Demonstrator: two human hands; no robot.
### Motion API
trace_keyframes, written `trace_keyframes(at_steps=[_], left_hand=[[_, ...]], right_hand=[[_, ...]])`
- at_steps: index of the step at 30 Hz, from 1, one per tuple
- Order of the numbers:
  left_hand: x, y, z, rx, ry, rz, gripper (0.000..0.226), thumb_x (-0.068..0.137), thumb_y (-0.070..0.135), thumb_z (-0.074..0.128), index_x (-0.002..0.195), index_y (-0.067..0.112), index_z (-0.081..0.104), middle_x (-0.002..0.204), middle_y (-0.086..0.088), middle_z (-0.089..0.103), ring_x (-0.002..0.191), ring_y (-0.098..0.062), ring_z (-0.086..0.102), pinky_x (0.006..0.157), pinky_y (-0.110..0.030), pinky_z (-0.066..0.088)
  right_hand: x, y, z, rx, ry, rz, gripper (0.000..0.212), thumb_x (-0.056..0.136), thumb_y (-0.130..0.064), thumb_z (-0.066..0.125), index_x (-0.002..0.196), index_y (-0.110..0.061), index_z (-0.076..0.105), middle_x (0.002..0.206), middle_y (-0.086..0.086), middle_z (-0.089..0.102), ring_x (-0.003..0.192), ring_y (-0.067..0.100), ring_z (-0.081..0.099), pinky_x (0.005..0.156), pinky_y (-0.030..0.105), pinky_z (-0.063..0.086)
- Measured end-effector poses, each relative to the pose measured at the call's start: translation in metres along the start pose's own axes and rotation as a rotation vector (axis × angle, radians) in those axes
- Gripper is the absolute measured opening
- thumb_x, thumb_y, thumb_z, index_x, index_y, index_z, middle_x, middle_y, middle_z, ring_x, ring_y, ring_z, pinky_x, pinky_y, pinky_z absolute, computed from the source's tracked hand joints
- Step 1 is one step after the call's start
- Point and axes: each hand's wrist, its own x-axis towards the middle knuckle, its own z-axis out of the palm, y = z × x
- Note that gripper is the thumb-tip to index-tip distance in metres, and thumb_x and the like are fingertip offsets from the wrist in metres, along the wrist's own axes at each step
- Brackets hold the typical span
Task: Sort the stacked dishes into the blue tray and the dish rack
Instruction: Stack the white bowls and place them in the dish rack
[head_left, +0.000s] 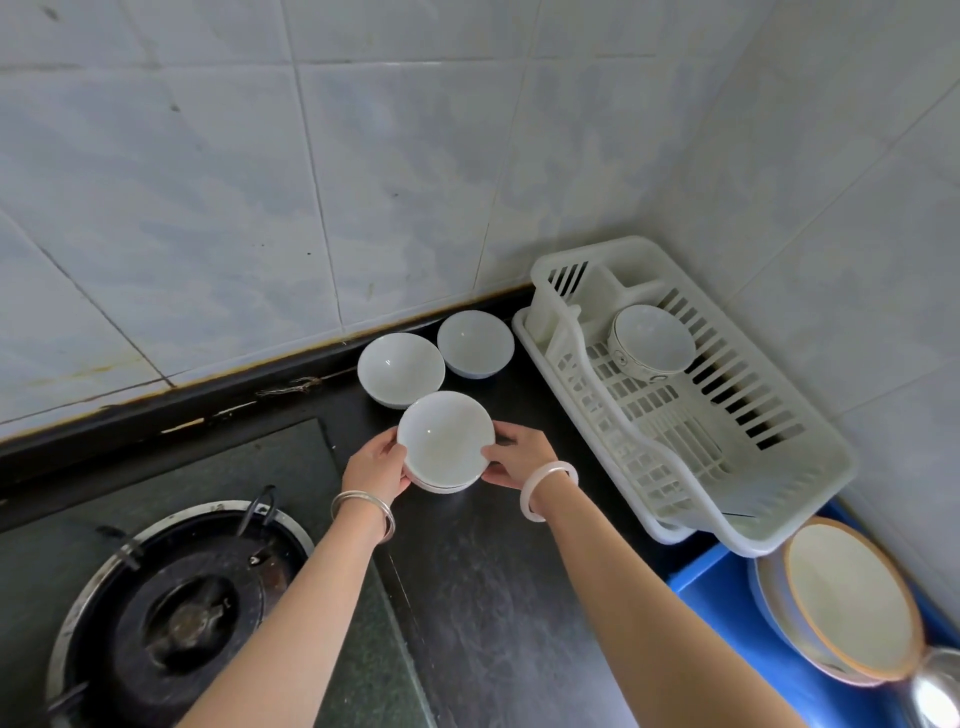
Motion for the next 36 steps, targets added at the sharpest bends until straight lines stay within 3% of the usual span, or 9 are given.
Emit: trace_keyframes(at_steps=[6, 9, 14, 20, 22, 24, 30, 33, 36], left_hand=[[-0.023, 0.034, 0.042, 0.108, -0.103, 0.193, 0.025, 0.089, 0.011, 0.049, 0.094, 0.030, 0.063, 0.090, 0.010, 0.062, 0.090, -0.017, 0.058, 0.065, -0.024, 0.053], [-0.039, 0.053, 0.076, 0.180, -0.183, 0.259, 0.028, 0.087, 0.011, 0.046, 0.080, 0.033, 0.062, 0.090, 0.004, 0.063, 0.090, -0.021, 0.059, 0.078, -0.039, 0.057], [-0.062, 0.077, 0.148, 0.258, -0.310, 0.317, 0.034, 0.084, 0.013, 0.046, 0.113, 0.019, 0.063, 0.104, -0.006, 0.065, 0.101, -0.029, 0.061, 0.091, -0.049, 0.052], [-0.079, 0.074, 0.233, 0.346, -0.457, 0.225, 0.028, 0.083, 0.008, 0.041, 0.097, 0.016, 0.064, 0.103, -0.014, 0.065, 0.103, -0.037, 0.061, 0.092, -0.050, 0.051], [-0.078, 0.065, 0.257, 0.386, -0.493, 0.196, 0.030, 0.082, 0.006, 0.039, 0.099, 0.009, 0.064, 0.111, -0.020, 0.064, 0.101, -0.038, 0.061, 0.092, -0.052, 0.051], [-0.075, 0.054, 0.279, 0.446, -0.521, 0.193, 0.035, 0.080, 0.005, 0.038, 0.104, 0.003, 0.065, 0.111, -0.024, 0.064, 0.095, -0.036, 0.060, 0.092, -0.053, 0.050], [-0.061, 0.023, 0.331, 0.531, -0.536, 0.084, 0.040, 0.082, 0.002, 0.039, 0.115, 0.006, 0.061, 0.118, -0.021, 0.063, 0.110, -0.041, 0.059, 0.094, -0.054, 0.049], [-0.052, 0.013, 0.338, 0.597, -0.533, 0.043, 0.041, 0.082, 0.000, 0.040, 0.119, 0.004, 0.058, 0.120, -0.022, 0.061, 0.110, -0.041, 0.058, 0.092, -0.051, 0.050], [-0.045, 0.005, 0.346, 0.618, -0.526, 0.007, 0.039, 0.084, -0.002, 0.041, 0.120, 0.002, 0.056, 0.126, -0.022, 0.058, 0.114, -0.041, 0.055, 0.093, -0.051, 0.049]], right_hand=[[-0.027, -0.020, -0.055, 0.117, 0.041, -0.155, 0.044, 0.085, 0.001, 0.058, 0.126, -0.013, 0.055, 0.103, 0.009, 0.066, 0.091, 0.026, 0.066, 0.073, 0.031, 0.056], [-0.041, -0.034, -0.095, 0.098, 0.106, -0.197, 0.046, 0.084, 0.001, 0.060, 0.128, -0.013, 0.053, 0.096, 0.007, 0.065, 0.087, 0.026, 0.067, 0.064, 0.025, 0.058], [-0.055, -0.042, -0.168, 0.141, 0.190, -0.216, 0.045, 0.083, 0.002, 0.062, 0.125, -0.012, 0.055, 0.089, 0.004, 0.067, 0.077, 0.019, 0.068, 0.057, 0.020, 0.058], [-0.043, -0.031, -0.248, 0.298, 0.387, -0.103, 0.018, 0.087, -0.010, 0.059, 0.104, -0.005, 0.060, 0.083, 0.007, 0.063, 0.074, 0.021, 0.063, 0.076, 0.034, 0.056], [-0.034, -0.024, -0.268, 0.278, 0.436, -0.071, 0.015, 0.088, -0.015, 0.057, 0.097, -0.003, 0.060, 0.079, 0.008, 0.062, 0.071, 0.019, 0.061, 0.068, 0.032, 0.056], [-0.025, -0.015, -0.285, 0.226, 0.460, -0.044, 0.021, 0.089, -0.021, 0.057, 0.098, -0.003, 0.061, 0.082, 0.010, 0.063, 0.072, 0.020, 0.062, 0.063, 0.030, 0.055], [0.008, 0.013, -0.312, -0.022, 0.536, 0.032, 0.033, 0.087, -0.040, 0.056, 0.088, -0.008, 0.062, 0.084, 0.014, 0.066, 0.082, 0.029, 0.064, 0.088, 0.047, 0.054], [0.016, 0.018, -0.313, -0.229, 0.541, 0.054, 0.052, 0.089, -0.052, 0.044, 0.109, -0.006, 0.060, 0.106, 0.017, 0.065, 0.099, 0.034, 0.061, 0.094, 0.049, 0.048], [0.023, 0.021, -0.314, -0.336, 0.545, 0.055, 0.056, 0.092, -0.052, 0.038, 0.118, -0.006, 0.056, 0.101, 0.013, 0.063, 0.089, 0.030, 0.060, 0.085, 0.040, 0.049]])
